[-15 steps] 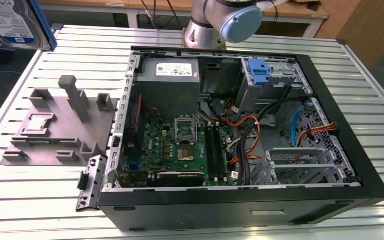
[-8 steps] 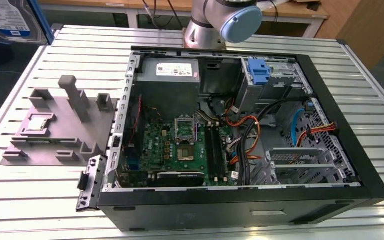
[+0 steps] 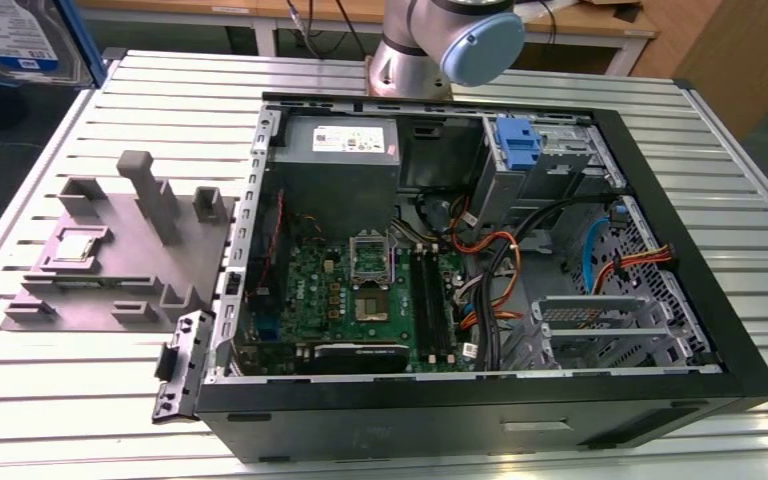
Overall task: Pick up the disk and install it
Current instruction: 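Pick up the disk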
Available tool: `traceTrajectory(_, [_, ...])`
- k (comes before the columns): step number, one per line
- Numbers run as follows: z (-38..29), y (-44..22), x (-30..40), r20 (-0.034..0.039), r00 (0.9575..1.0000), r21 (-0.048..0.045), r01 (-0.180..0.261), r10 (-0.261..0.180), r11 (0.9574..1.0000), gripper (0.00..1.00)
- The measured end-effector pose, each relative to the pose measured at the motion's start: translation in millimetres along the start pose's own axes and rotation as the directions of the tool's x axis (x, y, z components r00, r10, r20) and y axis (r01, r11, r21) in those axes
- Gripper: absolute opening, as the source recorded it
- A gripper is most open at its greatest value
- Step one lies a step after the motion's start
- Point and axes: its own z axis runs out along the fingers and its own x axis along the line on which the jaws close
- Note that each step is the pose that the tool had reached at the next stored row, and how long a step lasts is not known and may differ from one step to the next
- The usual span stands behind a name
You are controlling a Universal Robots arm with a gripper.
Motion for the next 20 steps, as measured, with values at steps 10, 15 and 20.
traceTrajectory(10, [-0.1, -3.5, 5.1, 0.0002, 1.0, 0.0001, 0.0, 0.0, 1.0, 0.36])
traceTrajectory(15, [-0.1, -6.2, 4.9, 0.0002, 1.0, 0.0002, 0.0, 0.0, 1.0, 0.36])
traceTrajectory(20, [-0.1, -13.4, 4.6, 0.0002, 1.0, 0.0002, 0.0, 0.0, 1.0, 0.36])
